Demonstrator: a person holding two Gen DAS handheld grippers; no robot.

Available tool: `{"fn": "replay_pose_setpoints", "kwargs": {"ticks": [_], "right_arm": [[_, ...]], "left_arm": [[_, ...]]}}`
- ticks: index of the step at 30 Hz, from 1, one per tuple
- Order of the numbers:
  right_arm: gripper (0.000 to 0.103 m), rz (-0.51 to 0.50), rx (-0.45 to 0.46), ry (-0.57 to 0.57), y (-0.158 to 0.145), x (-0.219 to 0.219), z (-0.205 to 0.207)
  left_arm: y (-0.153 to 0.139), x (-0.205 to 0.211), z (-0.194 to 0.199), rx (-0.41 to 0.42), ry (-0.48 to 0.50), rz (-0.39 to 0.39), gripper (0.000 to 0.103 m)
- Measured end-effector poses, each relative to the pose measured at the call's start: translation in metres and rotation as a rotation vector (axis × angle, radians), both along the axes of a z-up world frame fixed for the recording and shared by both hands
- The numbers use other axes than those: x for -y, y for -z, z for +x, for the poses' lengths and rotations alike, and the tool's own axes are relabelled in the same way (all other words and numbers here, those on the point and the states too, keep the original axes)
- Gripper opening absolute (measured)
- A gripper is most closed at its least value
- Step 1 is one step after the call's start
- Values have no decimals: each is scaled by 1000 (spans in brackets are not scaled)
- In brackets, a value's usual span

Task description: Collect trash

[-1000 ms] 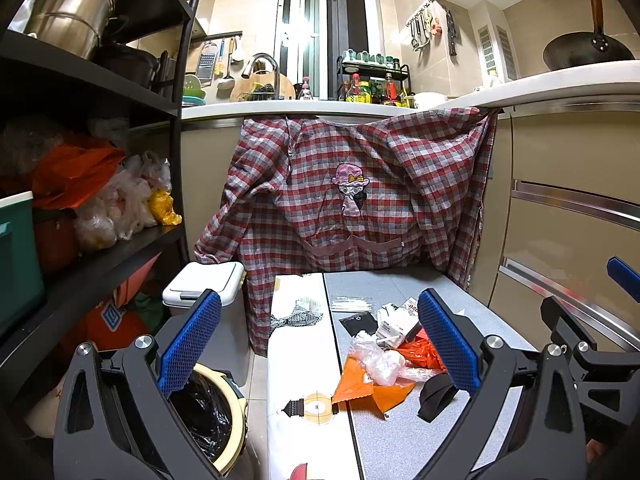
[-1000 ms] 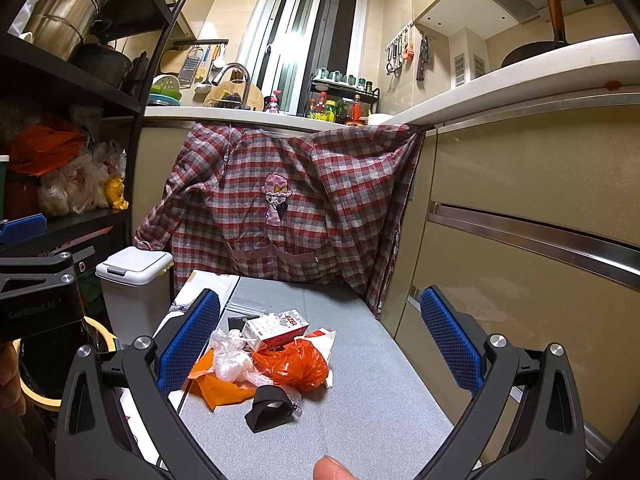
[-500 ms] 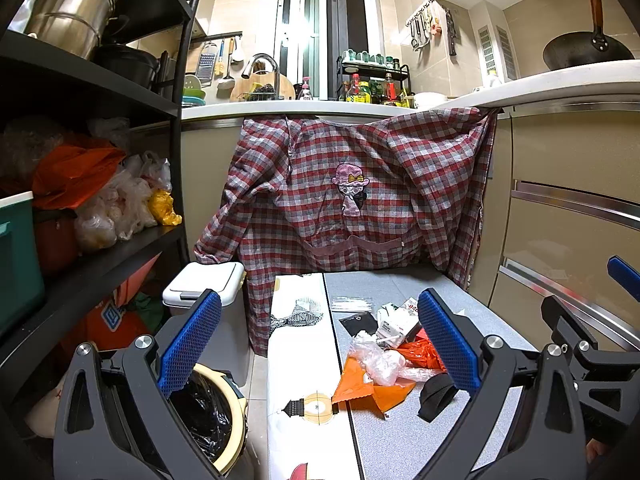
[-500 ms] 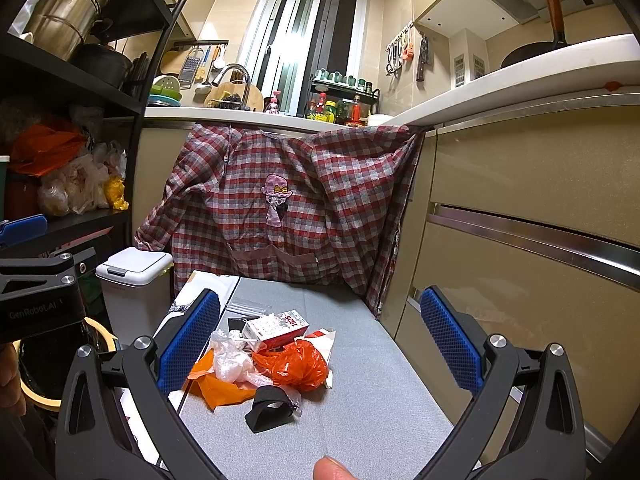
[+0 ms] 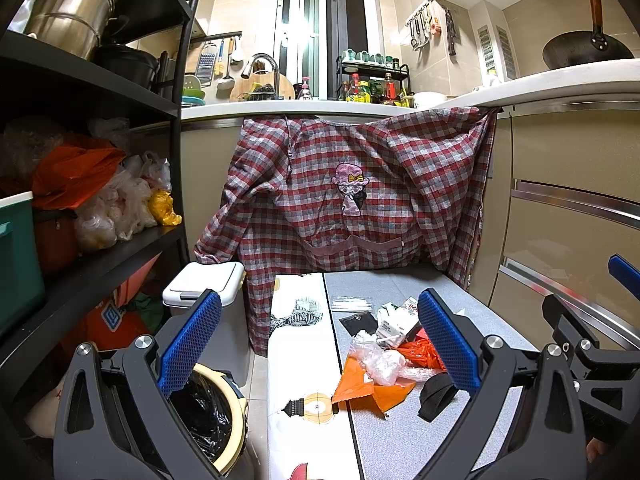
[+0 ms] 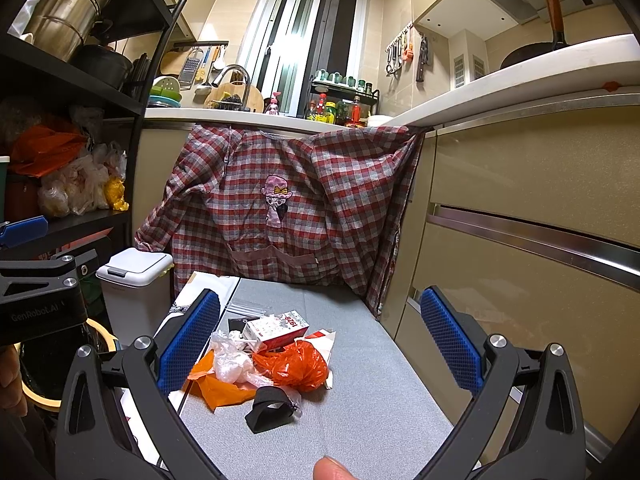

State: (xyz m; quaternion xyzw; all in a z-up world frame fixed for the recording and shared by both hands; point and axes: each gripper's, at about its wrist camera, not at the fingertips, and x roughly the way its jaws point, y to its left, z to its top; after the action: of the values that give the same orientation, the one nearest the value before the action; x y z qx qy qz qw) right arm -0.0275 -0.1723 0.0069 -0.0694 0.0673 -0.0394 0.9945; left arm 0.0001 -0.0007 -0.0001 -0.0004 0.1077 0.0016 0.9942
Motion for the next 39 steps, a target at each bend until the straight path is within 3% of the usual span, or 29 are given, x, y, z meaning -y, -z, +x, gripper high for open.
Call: {"fn": "replay_pose_setpoints", "kwargs": {"ticks": [16,26,29,33,39], "right_arm": [[98,6,-16,-1,-4,1,-1],[98,65,-66,9,2,12,12],[98,93,-113,-11,-1,16,30],[98,157,-246,-14,4,27,79],[98,167,-410,-3,52,32,151]], "left_arm": [[8,2,9,-33,-19,30,95],[10,-9,15,-61,-7,-12,95],[5,-12,23,-78,-1,-29,95],[-5,-23,41,-97,-17,-71,95],[-10,-32,78,-130,-50,-102,95]]}}
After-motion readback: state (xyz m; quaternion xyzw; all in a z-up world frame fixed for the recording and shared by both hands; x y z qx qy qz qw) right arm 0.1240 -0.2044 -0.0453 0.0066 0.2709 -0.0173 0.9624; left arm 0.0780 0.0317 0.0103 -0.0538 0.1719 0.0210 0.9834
